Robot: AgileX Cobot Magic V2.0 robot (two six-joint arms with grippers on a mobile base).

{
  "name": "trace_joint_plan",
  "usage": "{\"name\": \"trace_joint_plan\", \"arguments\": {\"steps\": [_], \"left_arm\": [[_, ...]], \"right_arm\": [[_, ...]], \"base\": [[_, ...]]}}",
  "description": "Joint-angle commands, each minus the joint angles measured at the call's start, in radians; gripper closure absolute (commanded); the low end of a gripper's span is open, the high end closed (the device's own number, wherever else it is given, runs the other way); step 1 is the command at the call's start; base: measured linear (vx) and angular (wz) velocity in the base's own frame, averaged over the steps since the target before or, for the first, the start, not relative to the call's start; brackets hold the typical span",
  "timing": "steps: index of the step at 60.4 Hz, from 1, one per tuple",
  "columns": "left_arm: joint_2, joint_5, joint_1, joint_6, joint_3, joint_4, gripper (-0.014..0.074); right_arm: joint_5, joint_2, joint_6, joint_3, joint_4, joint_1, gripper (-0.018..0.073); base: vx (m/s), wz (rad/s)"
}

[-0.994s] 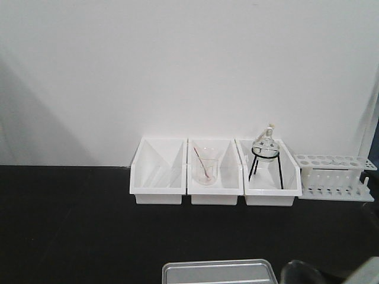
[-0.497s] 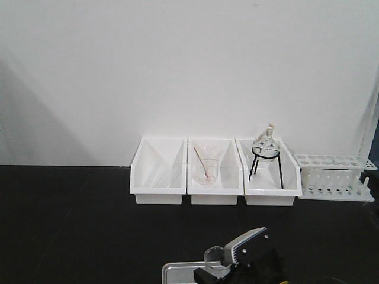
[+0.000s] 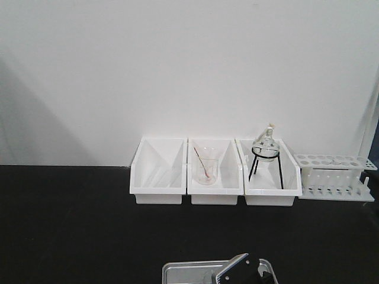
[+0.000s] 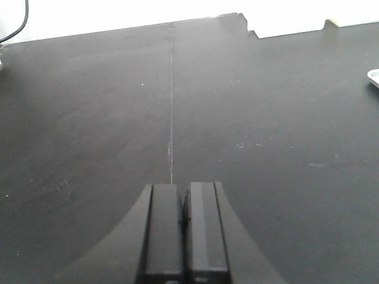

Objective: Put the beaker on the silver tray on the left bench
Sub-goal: 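Lower the beaker onto the silver tray with the right gripper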

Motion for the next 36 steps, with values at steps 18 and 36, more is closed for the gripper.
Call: {"name": "trace_joint_plan", "arguments": {"steps": [18,36], "left_arm": [[-0.007,-0.075,-0.007,-0.002,0.020,-0.003,0.0595],[-0.007,-0.075,-0.007,-0.002,0.020,-0.003,0.0595]], "right_arm": [[-0.135,-0.019,-0.030,-0.027,0.126,-0.005,0.0513],[-0.135,-0.019,-0.030,-0.027,0.125,-0.005,0.0279]], "base": [[0.00,0.00],[0.00,0.00]]}}
